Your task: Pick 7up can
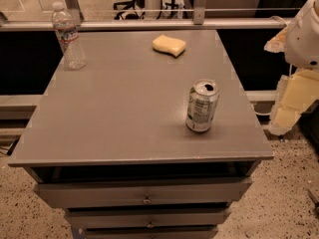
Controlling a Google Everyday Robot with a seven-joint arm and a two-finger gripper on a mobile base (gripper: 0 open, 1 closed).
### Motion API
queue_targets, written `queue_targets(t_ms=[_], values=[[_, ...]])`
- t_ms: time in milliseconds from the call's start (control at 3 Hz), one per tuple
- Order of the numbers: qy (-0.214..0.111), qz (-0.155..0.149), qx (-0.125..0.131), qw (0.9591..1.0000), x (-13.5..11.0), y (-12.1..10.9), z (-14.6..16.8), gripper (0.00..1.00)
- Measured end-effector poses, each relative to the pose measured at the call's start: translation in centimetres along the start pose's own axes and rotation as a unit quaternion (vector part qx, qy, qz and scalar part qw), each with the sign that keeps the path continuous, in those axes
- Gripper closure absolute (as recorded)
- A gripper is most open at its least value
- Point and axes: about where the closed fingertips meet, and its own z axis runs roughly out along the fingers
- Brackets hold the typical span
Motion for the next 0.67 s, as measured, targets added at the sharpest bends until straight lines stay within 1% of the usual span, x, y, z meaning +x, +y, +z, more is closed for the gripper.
queue_targets(t_ms=[333,667], values=[[0.0,0.0,0.0,1.0,0.0,0.0,0.0,0.0],[-0.021,-0.001,-0.005,0.9998,-0.6,-0.2,1.1,0.0]])
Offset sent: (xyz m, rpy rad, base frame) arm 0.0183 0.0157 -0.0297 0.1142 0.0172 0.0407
